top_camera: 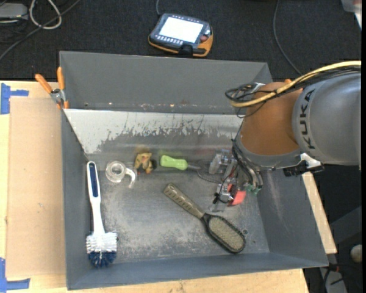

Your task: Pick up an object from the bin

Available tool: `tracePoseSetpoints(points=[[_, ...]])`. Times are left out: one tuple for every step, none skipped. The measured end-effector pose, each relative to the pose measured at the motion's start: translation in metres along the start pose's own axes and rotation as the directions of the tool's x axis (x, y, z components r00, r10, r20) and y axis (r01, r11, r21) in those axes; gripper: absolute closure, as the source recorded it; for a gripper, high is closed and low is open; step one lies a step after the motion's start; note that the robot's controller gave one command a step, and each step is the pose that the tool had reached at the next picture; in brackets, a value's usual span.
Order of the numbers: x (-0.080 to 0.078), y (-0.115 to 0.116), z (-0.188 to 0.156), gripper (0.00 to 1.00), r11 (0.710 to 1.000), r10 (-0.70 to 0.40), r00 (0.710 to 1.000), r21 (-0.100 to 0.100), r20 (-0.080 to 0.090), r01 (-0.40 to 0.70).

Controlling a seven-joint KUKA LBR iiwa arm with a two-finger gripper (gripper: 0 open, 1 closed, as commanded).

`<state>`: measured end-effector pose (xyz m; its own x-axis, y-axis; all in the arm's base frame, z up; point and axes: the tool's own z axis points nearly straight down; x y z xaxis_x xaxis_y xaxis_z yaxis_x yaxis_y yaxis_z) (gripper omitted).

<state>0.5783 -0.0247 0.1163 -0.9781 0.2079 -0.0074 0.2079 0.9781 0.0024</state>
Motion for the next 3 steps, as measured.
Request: tracePoseSetpoints(points=[[0.013, -0.02, 0.011, 0.0, 1.0, -0.011, 1.0, -0.001, -0.014, 0.011], [-0.019, -0.012, 0.045, 0.0, 0.998, -0.065, 0.998, -0.003, -0.004, 0.065], [-0.018, -0.013, 0.045, 0.0, 0.998, -0.064, 0.998, -0.003, -0.006, 0.064]])
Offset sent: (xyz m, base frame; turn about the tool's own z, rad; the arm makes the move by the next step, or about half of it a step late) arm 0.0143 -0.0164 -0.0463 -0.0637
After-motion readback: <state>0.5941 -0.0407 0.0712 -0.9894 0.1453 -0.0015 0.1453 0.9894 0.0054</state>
